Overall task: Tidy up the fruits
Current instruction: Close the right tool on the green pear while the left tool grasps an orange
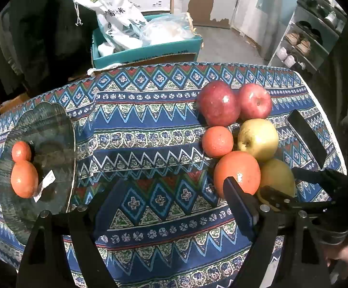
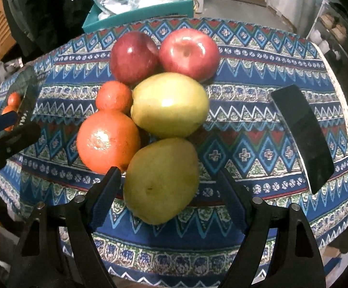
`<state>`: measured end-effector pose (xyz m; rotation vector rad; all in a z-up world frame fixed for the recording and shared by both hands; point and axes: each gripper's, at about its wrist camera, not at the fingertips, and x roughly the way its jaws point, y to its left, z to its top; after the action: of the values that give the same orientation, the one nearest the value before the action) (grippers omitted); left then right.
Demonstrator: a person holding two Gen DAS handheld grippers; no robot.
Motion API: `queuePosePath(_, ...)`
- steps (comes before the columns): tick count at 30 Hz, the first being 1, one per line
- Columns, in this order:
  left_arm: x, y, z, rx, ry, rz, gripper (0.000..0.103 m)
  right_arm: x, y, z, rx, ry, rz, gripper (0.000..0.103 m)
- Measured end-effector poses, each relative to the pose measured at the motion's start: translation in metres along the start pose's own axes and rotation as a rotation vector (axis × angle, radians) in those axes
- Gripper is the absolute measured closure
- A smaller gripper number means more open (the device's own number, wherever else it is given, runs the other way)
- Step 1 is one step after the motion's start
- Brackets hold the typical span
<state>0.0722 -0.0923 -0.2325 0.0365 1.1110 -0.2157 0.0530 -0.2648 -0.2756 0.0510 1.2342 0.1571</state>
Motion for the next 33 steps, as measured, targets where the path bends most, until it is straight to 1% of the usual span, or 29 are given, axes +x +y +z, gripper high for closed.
queuePosePath(2, 0.001, 0.0, 0.0, -0.002, 0.0, -0.006, 0.018, 0.006, -0.001, -0.001, 0.003, 0.017, 0.009, 0.025)
queuePosePath(6, 0.003, -0.003, 0.002, -0.012, 0.003, -0.031, 0.018, 0.014, -0.003, -0.002, 0.012, 0.043, 0.048, 0.036)
queuePosePath(9, 0.006, -0.008, 0.004, -0.016, 0.009, -0.054, 0.018, 0.015, 0.001, -0.003, 0.001, 0.043, 0.047, 0.037)
queuePosePath(11, 0.009, -0.013, 0.006, -0.016, 0.016, -0.068, 0.018, 0.013, -0.001, -0.005, -0.009, 0.036, 0.025, 0.037)
queuePosePath(17, 0.016, -0.03, 0.008, -0.003, 0.028, -0.099, 0.018, 0.0, -0.025, -0.007, 0.021, -0.014, -0.042, 0.037)
queuePosePath(20, 0.022, -0.039, 0.008, 0.009, 0.043, -0.104, 0.018, -0.007, -0.038, -0.005, 0.041, -0.037, -0.074, 0.038)
queuePosePath(24, 0.031, -0.05, 0.006, 0.023, 0.062, -0.112, 0.018, -0.015, -0.057, -0.003, 0.085, -0.062, -0.09, 0.037)
queuePosePath(29, 0.045, -0.063, 0.005, 0.042, 0.086, -0.107, 0.018, -0.017, -0.069, 0.001, 0.102, -0.081, -0.117, 0.037)
queuePosePath(33, 0.057, -0.072, 0.005, 0.052, 0.109, -0.109, 0.018, -0.015, -0.073, 0.001, 0.108, -0.084, -0.117, 0.037)
